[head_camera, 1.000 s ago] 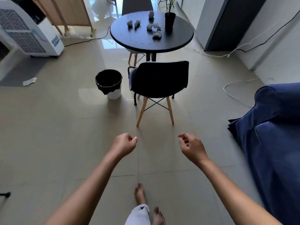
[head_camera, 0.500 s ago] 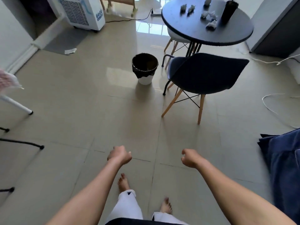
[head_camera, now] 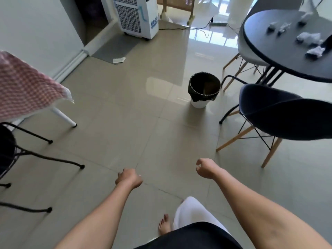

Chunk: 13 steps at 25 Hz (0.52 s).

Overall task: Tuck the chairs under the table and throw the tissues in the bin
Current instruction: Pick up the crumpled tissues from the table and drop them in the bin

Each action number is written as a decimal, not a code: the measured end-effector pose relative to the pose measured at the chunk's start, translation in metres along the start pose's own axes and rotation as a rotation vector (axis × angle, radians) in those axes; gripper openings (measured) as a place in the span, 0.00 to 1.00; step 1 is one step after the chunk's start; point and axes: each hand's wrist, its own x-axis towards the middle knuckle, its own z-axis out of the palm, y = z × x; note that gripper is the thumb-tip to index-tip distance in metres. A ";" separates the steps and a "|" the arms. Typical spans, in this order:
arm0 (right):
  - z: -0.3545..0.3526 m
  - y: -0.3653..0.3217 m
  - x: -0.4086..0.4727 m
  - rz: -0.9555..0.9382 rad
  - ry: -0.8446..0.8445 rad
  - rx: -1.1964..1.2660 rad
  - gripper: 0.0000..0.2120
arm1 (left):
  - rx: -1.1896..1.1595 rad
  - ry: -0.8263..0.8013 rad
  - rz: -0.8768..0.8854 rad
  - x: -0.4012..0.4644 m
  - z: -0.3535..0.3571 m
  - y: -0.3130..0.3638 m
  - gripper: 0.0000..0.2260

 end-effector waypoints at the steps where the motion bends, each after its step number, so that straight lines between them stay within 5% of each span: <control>1: -0.011 -0.012 0.017 -0.008 0.003 -0.009 0.18 | 0.001 0.005 -0.013 0.016 -0.013 0.000 0.22; 13: -0.230 -0.145 0.260 -0.031 0.040 0.026 0.17 | -0.069 0.051 0.030 0.242 -0.252 0.112 0.22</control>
